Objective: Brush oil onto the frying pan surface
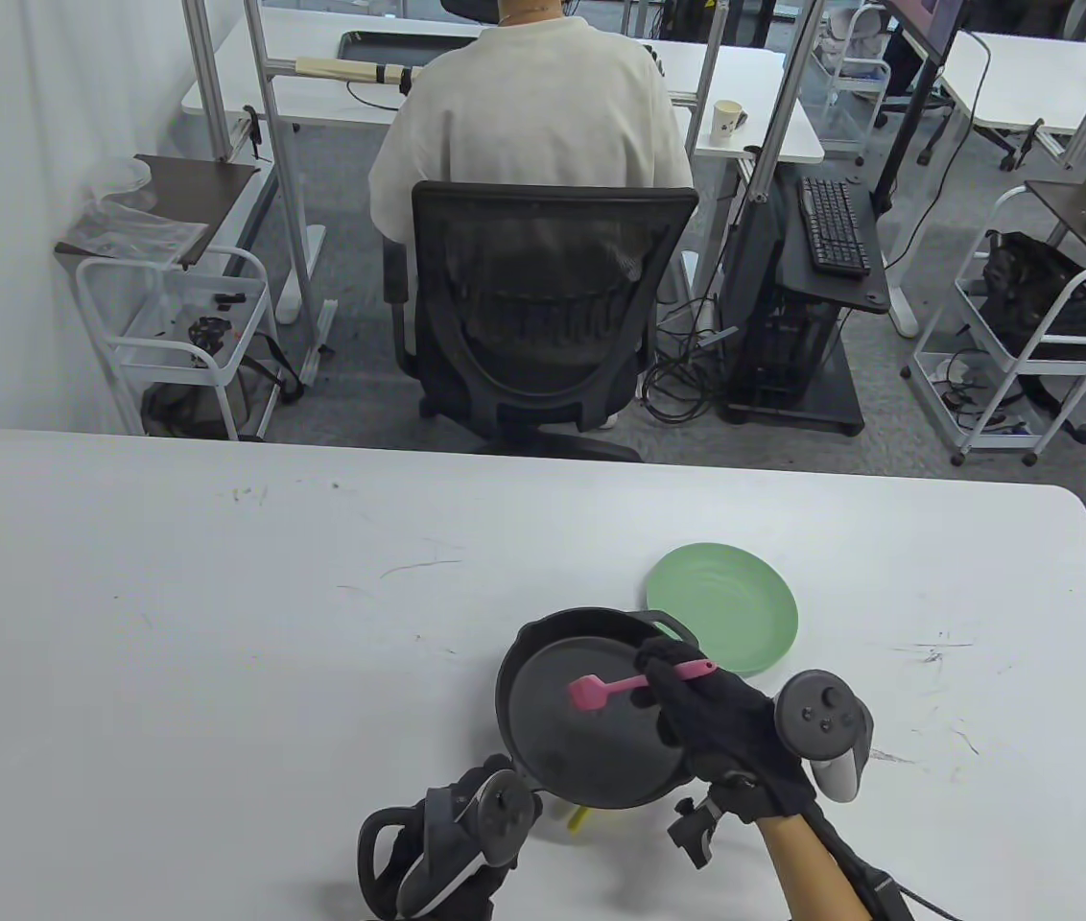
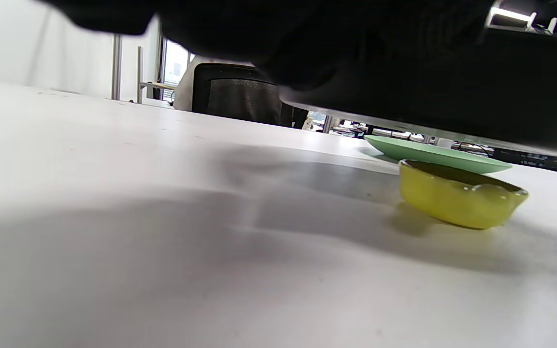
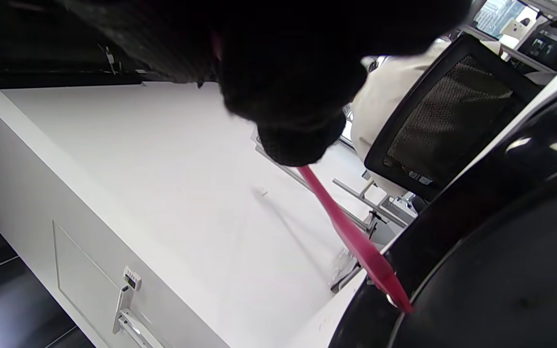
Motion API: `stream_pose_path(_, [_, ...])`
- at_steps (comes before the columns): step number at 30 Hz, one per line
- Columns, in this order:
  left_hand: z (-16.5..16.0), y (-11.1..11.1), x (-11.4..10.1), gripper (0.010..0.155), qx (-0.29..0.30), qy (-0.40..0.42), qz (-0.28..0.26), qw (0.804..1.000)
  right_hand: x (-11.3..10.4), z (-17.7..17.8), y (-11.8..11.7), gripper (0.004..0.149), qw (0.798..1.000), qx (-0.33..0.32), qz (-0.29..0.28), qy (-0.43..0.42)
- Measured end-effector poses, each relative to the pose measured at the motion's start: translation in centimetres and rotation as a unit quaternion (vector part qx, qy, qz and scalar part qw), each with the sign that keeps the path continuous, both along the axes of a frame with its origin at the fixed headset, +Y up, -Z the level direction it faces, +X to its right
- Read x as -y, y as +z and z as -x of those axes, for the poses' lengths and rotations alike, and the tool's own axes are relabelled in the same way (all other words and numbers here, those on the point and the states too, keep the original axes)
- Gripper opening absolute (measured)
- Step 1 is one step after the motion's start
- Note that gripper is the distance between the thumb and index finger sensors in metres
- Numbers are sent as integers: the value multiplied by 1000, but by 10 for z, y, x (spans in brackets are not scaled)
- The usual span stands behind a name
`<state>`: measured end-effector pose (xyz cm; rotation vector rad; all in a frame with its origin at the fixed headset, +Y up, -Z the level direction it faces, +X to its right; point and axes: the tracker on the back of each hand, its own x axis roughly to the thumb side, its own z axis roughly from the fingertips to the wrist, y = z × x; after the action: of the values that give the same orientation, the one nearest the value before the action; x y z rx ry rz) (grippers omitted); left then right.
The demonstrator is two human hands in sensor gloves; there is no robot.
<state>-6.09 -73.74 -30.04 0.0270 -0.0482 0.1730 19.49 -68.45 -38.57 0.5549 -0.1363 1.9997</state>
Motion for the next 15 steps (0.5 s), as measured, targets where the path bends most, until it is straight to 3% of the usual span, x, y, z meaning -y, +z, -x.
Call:
stream_pose_path(10, [-6, 1, 0, 63, 13, -9, -9, 1000, 12, 32, -1, 51, 997, -49, 42, 36])
stream_pose_path(15, [-7, 2, 0, 63, 18, -17, -11, 1000, 14, 31, -3, 53, 997, -46, 49, 42])
